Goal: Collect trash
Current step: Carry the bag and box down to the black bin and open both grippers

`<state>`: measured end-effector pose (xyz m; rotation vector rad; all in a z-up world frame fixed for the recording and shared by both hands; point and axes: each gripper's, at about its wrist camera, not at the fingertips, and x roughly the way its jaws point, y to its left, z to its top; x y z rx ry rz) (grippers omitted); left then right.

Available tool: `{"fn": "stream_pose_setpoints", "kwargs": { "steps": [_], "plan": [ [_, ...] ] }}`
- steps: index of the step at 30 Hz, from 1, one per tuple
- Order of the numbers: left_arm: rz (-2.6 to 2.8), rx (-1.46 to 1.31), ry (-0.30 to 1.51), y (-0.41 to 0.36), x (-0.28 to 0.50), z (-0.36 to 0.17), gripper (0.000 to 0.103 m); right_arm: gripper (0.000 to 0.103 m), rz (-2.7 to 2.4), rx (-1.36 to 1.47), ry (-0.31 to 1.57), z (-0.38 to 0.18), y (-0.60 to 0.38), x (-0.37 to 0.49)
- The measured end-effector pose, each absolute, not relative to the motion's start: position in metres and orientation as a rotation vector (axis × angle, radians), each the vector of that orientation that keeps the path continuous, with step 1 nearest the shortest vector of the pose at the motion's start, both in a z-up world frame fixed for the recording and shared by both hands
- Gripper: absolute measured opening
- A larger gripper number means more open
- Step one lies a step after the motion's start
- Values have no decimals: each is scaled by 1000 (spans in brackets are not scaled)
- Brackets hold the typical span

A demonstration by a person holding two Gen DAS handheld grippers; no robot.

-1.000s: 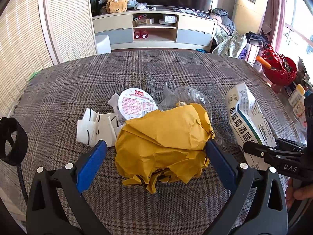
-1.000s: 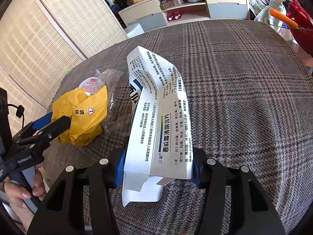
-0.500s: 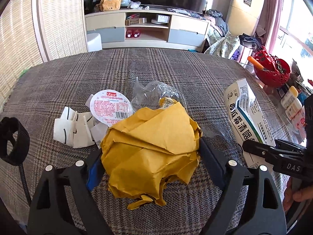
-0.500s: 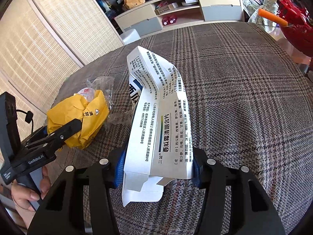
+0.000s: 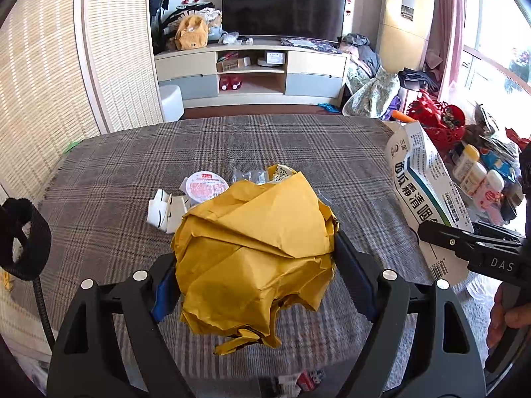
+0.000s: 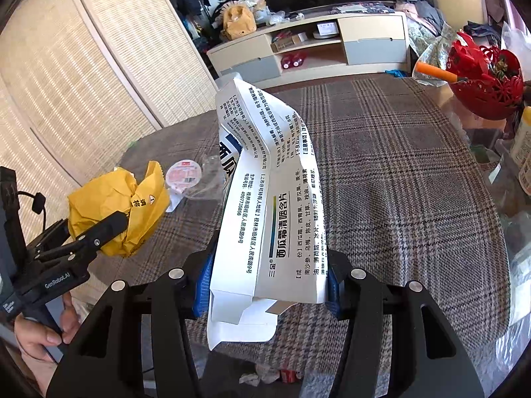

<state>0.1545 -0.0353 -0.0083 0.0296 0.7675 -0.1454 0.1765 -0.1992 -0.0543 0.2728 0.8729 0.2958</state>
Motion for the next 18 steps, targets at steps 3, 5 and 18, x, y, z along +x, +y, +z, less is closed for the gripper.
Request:
{"fn": "stream_pose_setpoints", "kwargs": {
  "steps": [3,5,18],
  "plan": [
    [-149,41,770,-38,128,-9,78,54,307,279,879,-59,-195,153],
    [-151,50,777,-40,106,-15,78,54,309,278,890,-65,-192,137],
    [-165,31,832,-41,-5,-69,78,54,313,266,912,-94,-184,44]
  ]
}}
